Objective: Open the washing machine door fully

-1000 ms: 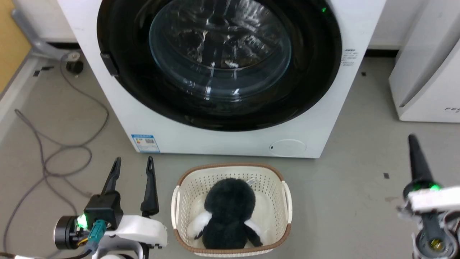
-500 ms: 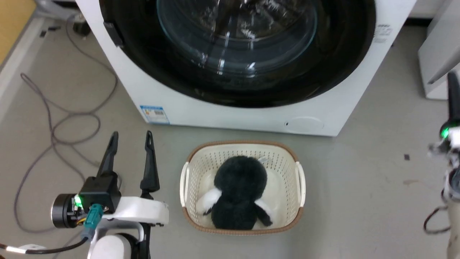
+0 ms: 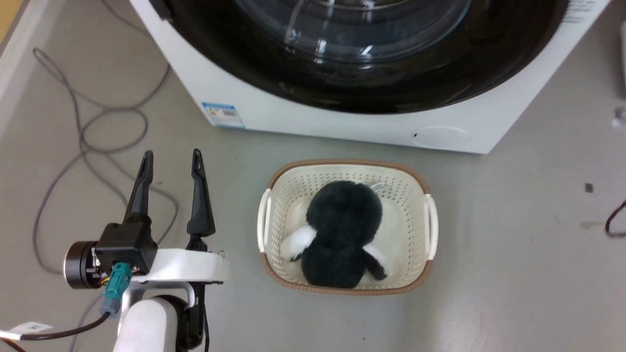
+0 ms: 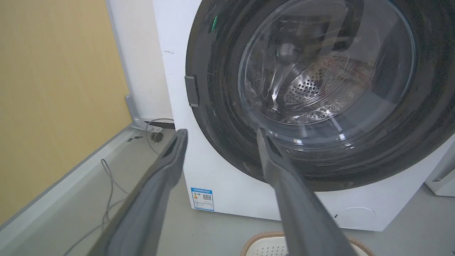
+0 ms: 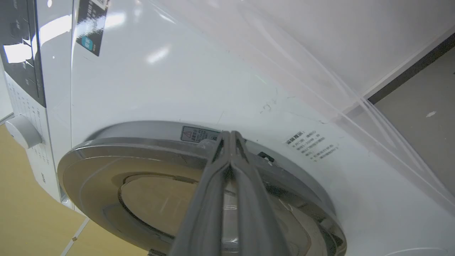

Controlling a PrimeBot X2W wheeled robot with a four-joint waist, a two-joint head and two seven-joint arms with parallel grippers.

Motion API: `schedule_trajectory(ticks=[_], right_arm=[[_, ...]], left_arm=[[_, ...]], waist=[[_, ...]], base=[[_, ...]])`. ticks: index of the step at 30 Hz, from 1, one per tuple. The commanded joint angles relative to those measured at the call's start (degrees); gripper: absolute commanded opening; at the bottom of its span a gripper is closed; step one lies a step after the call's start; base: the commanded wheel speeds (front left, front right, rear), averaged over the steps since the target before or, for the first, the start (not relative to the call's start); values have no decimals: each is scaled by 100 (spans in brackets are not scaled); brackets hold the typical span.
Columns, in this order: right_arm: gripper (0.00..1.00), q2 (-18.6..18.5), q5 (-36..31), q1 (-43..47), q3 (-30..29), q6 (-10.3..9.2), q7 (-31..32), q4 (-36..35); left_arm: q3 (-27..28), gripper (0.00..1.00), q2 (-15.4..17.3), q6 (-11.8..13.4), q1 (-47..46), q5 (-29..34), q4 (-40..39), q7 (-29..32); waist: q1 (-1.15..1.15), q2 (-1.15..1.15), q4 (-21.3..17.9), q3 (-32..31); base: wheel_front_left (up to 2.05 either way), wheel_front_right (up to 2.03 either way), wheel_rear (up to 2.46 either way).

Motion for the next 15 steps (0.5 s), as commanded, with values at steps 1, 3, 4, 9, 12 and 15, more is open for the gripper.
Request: schedule_trajectory(ticks=[1,3,4,9,12,15], right_arm=[[0,-136,157,-376,98,4,43,176],[0,-199,219,-606,170,5,71,317],[0,-233,243,-713,214,5,90,391],[0,-363,435,-1111,391,5,225,729],[0,-420,591,-1264,442,5,255,908],[0,-472,731,-1397,565,5,406,1037]], left_arm=[[-30,100,2,53,-145,-53,-45,-68],[-52,100,2,76,-182,-74,-59,-92],[-59,100,2,87,-198,-83,-63,-104],[-81,100,2,142,-264,-139,-84,-164],[-104,100,3,171,-294,-165,-103,-200],[-134,100,3,195,-333,-187,-109,-236]], waist=[[-1,0,115,152],[-1,0,162,232],[-1,0,185,268],[-1,0,287,410],[-1,0,334,478],[-1,0,377,542]], base=[[0,0,0],[0,0,0],[0,0,0],[0,0,0],[0,0,0],[0,0,0]])
